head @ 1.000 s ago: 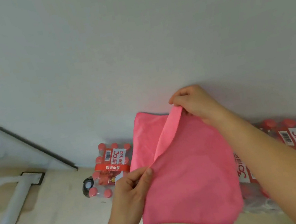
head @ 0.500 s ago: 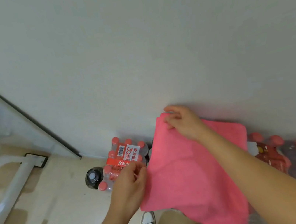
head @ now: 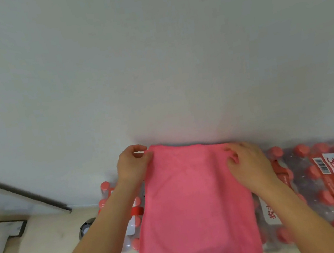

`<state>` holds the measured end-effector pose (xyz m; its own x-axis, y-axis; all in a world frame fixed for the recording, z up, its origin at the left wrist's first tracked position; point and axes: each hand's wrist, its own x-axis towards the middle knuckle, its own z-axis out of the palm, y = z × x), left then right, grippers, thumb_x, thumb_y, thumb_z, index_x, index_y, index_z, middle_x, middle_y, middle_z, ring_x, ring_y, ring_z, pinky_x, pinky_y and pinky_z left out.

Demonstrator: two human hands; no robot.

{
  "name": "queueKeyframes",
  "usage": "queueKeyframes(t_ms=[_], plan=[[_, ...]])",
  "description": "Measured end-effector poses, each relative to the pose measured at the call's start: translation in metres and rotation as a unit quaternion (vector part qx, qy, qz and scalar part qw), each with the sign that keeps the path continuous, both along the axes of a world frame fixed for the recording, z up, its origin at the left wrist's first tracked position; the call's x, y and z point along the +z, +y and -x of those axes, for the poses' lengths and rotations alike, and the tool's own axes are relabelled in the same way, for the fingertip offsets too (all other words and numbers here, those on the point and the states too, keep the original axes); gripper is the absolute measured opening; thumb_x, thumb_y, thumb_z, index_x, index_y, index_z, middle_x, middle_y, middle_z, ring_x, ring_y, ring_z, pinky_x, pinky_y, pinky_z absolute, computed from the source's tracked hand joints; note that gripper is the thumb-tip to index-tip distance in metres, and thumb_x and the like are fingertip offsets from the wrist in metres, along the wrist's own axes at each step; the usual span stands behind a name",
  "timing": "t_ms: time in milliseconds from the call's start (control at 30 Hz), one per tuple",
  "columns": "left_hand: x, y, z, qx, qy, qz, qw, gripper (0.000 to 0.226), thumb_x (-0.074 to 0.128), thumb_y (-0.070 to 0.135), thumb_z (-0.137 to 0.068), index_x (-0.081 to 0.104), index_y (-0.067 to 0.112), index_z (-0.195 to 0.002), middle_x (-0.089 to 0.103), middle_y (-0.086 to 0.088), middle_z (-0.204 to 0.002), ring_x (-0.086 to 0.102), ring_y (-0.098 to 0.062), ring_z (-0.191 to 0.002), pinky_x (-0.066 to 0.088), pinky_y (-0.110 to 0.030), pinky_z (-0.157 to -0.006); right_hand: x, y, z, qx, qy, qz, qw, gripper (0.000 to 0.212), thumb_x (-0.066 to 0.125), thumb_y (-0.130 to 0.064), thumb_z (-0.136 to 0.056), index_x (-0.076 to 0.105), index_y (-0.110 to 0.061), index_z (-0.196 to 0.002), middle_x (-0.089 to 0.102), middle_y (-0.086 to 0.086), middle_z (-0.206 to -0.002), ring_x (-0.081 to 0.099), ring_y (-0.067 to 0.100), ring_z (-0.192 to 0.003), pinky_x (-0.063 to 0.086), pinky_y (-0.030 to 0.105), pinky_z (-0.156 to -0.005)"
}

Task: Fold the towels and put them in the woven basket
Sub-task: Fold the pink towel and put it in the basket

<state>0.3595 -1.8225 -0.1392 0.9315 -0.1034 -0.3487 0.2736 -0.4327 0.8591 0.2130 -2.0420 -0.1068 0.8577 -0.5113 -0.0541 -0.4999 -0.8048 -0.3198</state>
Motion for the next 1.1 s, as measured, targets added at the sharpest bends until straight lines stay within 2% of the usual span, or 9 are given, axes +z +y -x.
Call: queueKeyframes(t_ms=[100, 300, 433, 533, 600, 700, 767, 933, 1100], plan=[[0.010, 0.001, 0.007, 0.005, -0.047, -0.021, 0.999, 0.014, 0.077, 0.024, -0.075, 0.067, 0.024, -0.084, 0.069, 0.004, -0.078, 0.065, -0.013, -0.073, 0.047, -0.023, -0.065, 0.006, 0.018, -0.010, 0.062, -0.079, -0.065, 0.993, 0.027, 0.057, -0.008, -0.083, 0.069, -0.015, -0.107, 0.069, 0.005, -0.104, 0.061, 0.027, -0.099, 0.045, 0.035, -0.092], [0.029, 0.004, 0.032, -0.013, -0.112, -0.009, 0.994, 0.012, 0.081, 0.018, -0.072, 0.069, 0.020, -0.070, 0.069, 0.008, -0.067, 0.064, -0.003, -0.066, 0.047, -0.016, -0.063, 0.016, 0.072, -0.073, 0.173, -0.117, -0.162, 0.964, 0.032, 0.056, -0.015, -0.092, 0.063, -0.017, -0.123, 0.063, 0.000, -0.125, 0.053, 0.019, -0.119, 0.033, 0.024, -0.102], [0.034, 0.010, 0.036, -0.027, -0.118, -0.002, 0.993, 0.010, 0.080, 0.019, -0.074, 0.072, 0.023, -0.070, 0.070, 0.012, -0.069, 0.065, -0.003, -0.068, 0.052, -0.021, -0.067, 0.014, 0.081, -0.090, 0.199, -0.085, -0.151, 0.964, 0.019, 0.058, -0.017, -0.090, 0.072, -0.019, -0.102, 0.072, -0.004, -0.103, 0.062, 0.014, -0.098, 0.045, 0.028, -0.091], [0.038, 0.015, 0.035, -0.063, -0.113, 0.008, 0.992, 0.015, 0.079, 0.019, -0.074, 0.073, 0.032, -0.070, 0.072, 0.018, -0.090, 0.065, -0.001, -0.086, 0.051, -0.022, -0.079, 0.017, 0.081, -0.090, 0.201, -0.096, -0.176, 0.959, 0.013, 0.063, -0.017, -0.086, 0.075, -0.022, -0.087, 0.071, -0.008, -0.087, 0.062, 0.009, -0.082, 0.048, 0.029, -0.081], [0.043, 0.015, 0.033, -0.093, -0.125, 0.000, 0.988, 0.017, 0.078, 0.020, -0.076, 0.073, 0.036, -0.071, 0.069, 0.019, -0.103, 0.061, 0.004, -0.097, 0.047, -0.018, -0.084, 0.022, 0.080, -0.090, 0.204, -0.092, -0.185, 0.957, 0.014, 0.064, -0.017, -0.086, 0.076, -0.023, -0.087, 0.069, -0.006, -0.086, 0.060, 0.009, -0.083, 0.046, 0.026, -0.080], [0.054, 0.013, 0.029, -0.117, -0.132, 0.019, 0.984, 0.017, 0.076, 0.016, -0.077, 0.074, 0.033, -0.075, 0.072, 0.018, -0.094, 0.064, 0.003, -0.094, 0.049, -0.025, -0.087, 0.030, 0.077, -0.090, 0.189, -0.099, -0.229, 0.950, 0.014, 0.067, -0.014, -0.085, 0.076, -0.019, -0.095, 0.071, -0.006, -0.087, 0.061, 0.003, -0.079, 0.044, 0.012, -0.075], [0.061, 0.012, 0.027, -0.121, -0.120, 0.042, 0.985, 0.015, 0.076, 0.011, -0.077, 0.076, 0.025, -0.078, 0.074, 0.013, -0.082, 0.069, -0.004, -0.085, 0.054, -0.031, -0.085, 0.036, 0.075, -0.089, 0.167, -0.104, -0.268, 0.943, 0.016, 0.069, -0.013, -0.085, 0.073, -0.018, -0.100, 0.068, -0.012, -0.080, 0.060, -0.002, -0.074, 0.044, 0.006, -0.074], [0.075, 0.012, 0.025, -0.117, -0.118, 0.052, 0.985, 0.009, 0.078, 0.010, -0.076, 0.077, 0.018, -0.078, 0.074, 0.006, -0.075, 0.070, -0.009, -0.075, 0.057, -0.029, -0.078, 0.051, 0.068, -0.080, 0.188, -0.127, -0.303, 0.926, 0.017, 0.064, -0.006, -0.085, 0.059, -0.022, -0.088, 0.071, -0.007, -0.080, 0.065, 0.002, -0.078, 0.050, 0.021, -0.078], [0.096, 0.018, 0.033, -0.131, -0.131, 0.077, 0.980, 0.009, 0.078, 0.007, -0.074, 0.076, 0.015, -0.078, 0.074, 0.007, -0.075, 0.070, -0.007, -0.072, 0.054, -0.016, -0.069, 0.067, 0.054, -0.069, 0.291, -0.075, -0.267, 0.915, 0.025, 0.064, -0.005, -0.082, 0.070, -0.026, -0.095, 0.067, -0.013, -0.099, 0.058, -0.002, -0.096, 0.038, 0.004, -0.081]])
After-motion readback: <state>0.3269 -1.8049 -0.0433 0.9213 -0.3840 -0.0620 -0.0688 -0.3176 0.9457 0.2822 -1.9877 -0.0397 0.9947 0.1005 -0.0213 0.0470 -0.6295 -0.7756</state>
